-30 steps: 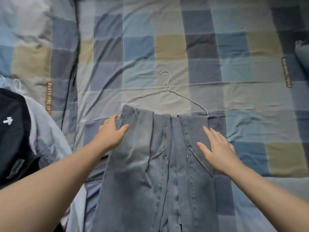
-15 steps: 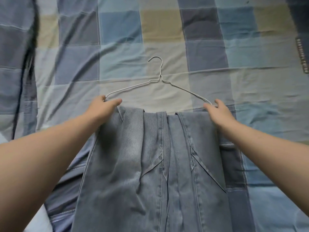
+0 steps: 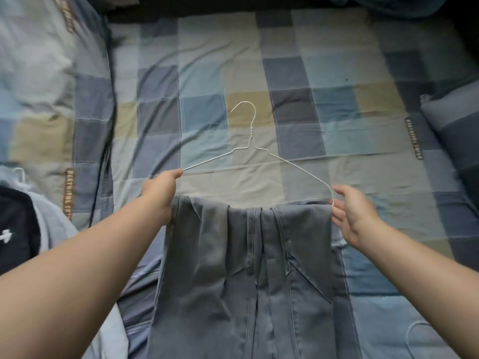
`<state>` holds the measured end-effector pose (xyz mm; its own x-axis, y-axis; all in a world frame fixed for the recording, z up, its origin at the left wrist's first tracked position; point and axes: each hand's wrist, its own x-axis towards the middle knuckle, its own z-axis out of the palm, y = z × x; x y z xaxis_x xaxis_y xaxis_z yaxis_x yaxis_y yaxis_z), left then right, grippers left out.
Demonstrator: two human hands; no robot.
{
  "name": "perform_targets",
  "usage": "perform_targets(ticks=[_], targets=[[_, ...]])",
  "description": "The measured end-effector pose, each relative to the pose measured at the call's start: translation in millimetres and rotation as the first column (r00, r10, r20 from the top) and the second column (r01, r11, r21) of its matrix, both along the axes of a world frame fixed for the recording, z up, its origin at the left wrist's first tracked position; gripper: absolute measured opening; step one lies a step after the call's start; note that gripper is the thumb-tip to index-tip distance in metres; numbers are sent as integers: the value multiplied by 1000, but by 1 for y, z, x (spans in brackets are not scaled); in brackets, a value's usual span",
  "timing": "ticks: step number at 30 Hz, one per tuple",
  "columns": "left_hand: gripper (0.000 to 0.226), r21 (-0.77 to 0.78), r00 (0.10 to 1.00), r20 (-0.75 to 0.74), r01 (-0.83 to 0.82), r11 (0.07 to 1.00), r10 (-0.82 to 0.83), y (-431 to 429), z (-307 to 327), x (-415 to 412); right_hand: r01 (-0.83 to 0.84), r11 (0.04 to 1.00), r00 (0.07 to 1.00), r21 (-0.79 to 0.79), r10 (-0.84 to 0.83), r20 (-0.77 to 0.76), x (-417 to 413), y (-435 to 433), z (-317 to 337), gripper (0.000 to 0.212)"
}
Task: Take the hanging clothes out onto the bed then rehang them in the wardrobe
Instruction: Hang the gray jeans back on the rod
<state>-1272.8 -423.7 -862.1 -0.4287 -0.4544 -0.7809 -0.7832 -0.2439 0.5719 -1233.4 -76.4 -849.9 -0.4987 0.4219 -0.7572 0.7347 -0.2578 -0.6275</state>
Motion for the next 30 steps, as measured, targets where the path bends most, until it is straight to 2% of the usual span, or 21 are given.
perform_targets(ticks=[4,9,13,18,26,30], targets=[[46,-55,994,-95,-63,997,57,7,73,16,4,999,996,51,1,-86,22,6,74,26],[24,-19,960,-270,-86,996,77,15,169,45,-10,993,981,121,33,-190,57,25,166,26],[25,47,931,-348,-101,994,111,22,233,73,-27,986,968,166,67,-241,93,42,228,20],[12,47,896,-441,-37,998,54,28,306,103,-106,970,928,219,175,-328,132,62,298,14],[16,-31,792,-606,69,997,-73,46,424,139,-143,908,799,393,340,-495,188,91,413,6],[21,-77,724,-666,171,982,-179,58,467,145,-116,848,715,518,433,-549,209,98,468,13]])
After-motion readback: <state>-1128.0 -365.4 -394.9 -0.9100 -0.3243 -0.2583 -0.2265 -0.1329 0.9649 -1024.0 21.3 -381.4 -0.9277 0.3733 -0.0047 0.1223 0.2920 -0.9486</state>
